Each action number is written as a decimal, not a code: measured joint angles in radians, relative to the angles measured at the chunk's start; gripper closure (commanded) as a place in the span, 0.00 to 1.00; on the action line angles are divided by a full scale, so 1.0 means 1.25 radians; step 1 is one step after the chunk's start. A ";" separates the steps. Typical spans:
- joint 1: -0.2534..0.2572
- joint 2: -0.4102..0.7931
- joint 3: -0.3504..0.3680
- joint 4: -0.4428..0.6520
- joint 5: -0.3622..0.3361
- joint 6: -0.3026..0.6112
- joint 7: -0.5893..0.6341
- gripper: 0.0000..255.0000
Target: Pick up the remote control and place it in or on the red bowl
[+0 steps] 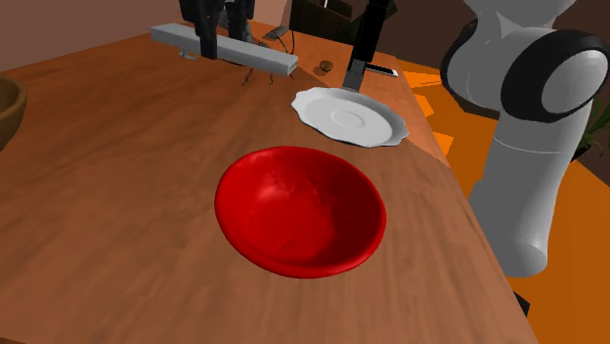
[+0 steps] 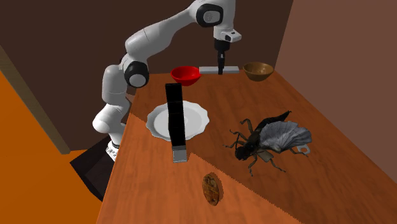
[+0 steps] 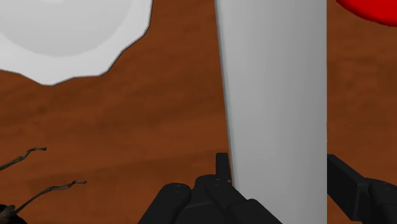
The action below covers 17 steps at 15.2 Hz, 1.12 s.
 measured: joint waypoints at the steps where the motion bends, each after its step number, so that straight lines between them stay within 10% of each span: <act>1: -0.018 -0.051 0.008 -0.075 0.024 0.027 0.010 1.00; 17: -0.002 -0.440 0.067 -0.515 0.231 0.133 0.150 1.00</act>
